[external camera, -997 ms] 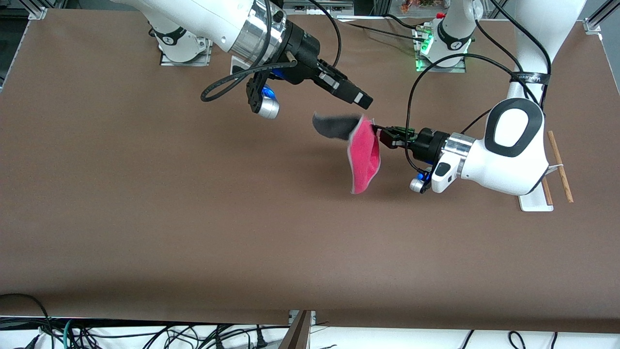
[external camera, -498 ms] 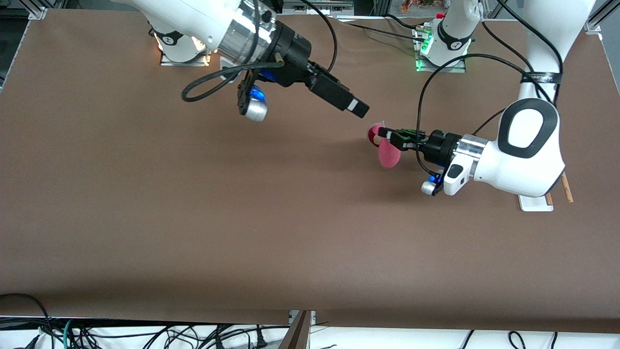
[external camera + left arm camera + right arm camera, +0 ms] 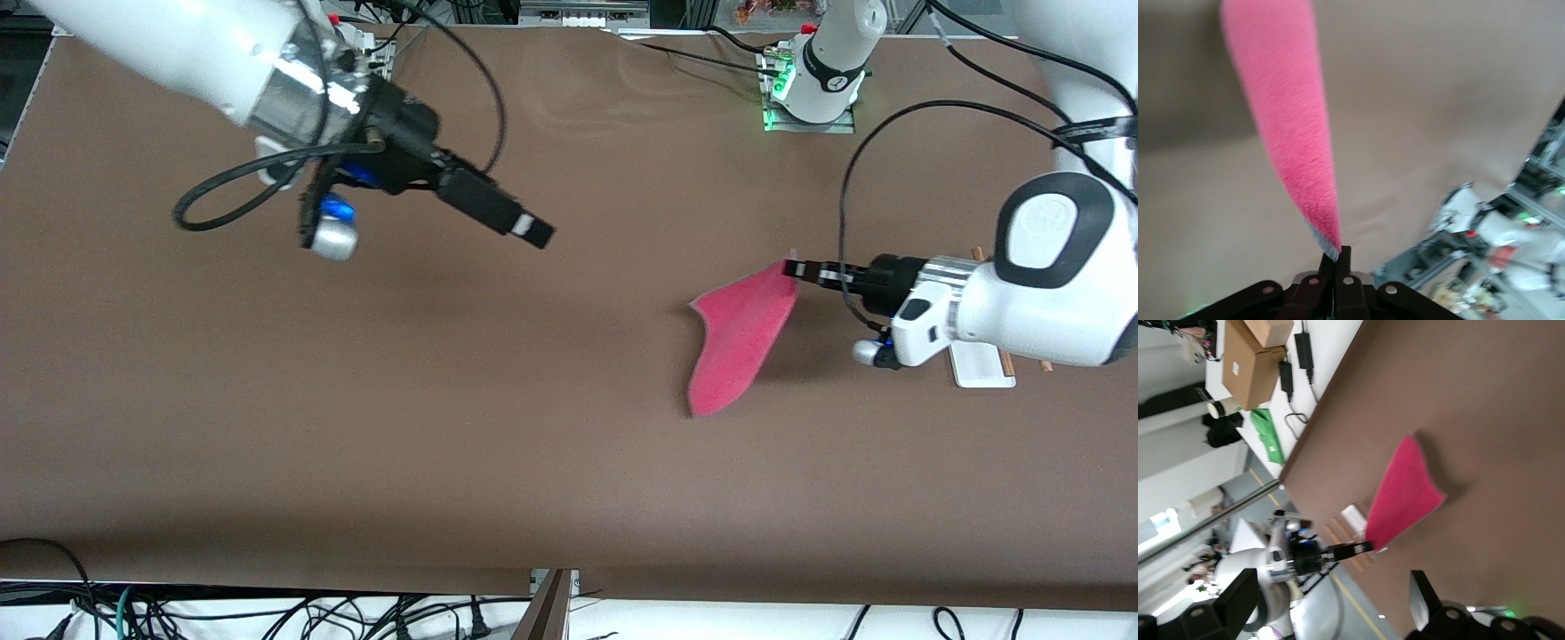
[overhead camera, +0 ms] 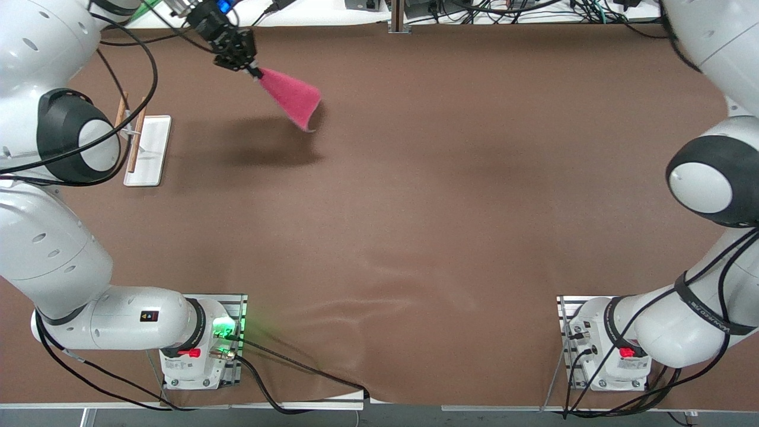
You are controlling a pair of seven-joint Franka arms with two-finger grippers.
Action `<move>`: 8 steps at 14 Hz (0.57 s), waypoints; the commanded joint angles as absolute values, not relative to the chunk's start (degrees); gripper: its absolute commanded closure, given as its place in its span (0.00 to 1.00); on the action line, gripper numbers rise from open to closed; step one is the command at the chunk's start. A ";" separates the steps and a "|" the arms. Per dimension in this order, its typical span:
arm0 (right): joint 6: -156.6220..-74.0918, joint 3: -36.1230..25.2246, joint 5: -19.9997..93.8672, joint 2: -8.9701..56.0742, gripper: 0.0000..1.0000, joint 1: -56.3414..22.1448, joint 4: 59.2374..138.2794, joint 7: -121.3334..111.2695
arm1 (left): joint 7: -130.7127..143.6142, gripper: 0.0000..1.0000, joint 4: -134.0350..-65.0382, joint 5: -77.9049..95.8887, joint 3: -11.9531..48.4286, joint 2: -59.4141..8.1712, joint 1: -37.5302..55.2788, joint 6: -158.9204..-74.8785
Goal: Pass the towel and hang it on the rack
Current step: 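Carry the towel with the left gripper while the right gripper withdraws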
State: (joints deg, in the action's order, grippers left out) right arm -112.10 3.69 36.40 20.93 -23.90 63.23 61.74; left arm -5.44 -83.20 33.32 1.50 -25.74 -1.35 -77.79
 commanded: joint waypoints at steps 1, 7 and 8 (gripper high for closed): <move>-103.58 4.22 35.69 13.89 0.00 -18.39 72.32 49.44 | -18.84 1.00 -81.74 24.91 2.02 -26.10 -6.14 -74.88; -87.11 3.61 13.14 9.60 0.00 -10.11 76.36 18.50 | -38.89 1.00 -81.30 7.23 2.02 -26.10 -15.54 -72.77; -85.88 3.08 8.48 8.71 0.00 -10.02 77.16 15.24 | -43.20 1.00 -81.21 4.94 1.93 -26.36 -17.12 -73.03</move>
State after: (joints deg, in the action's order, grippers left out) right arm -87.16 3.16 14.86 12.95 -10.41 72.36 21.69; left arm -36.26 -82.69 8.70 1.35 -25.75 -14.47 -74.21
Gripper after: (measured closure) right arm 0.000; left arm 0.982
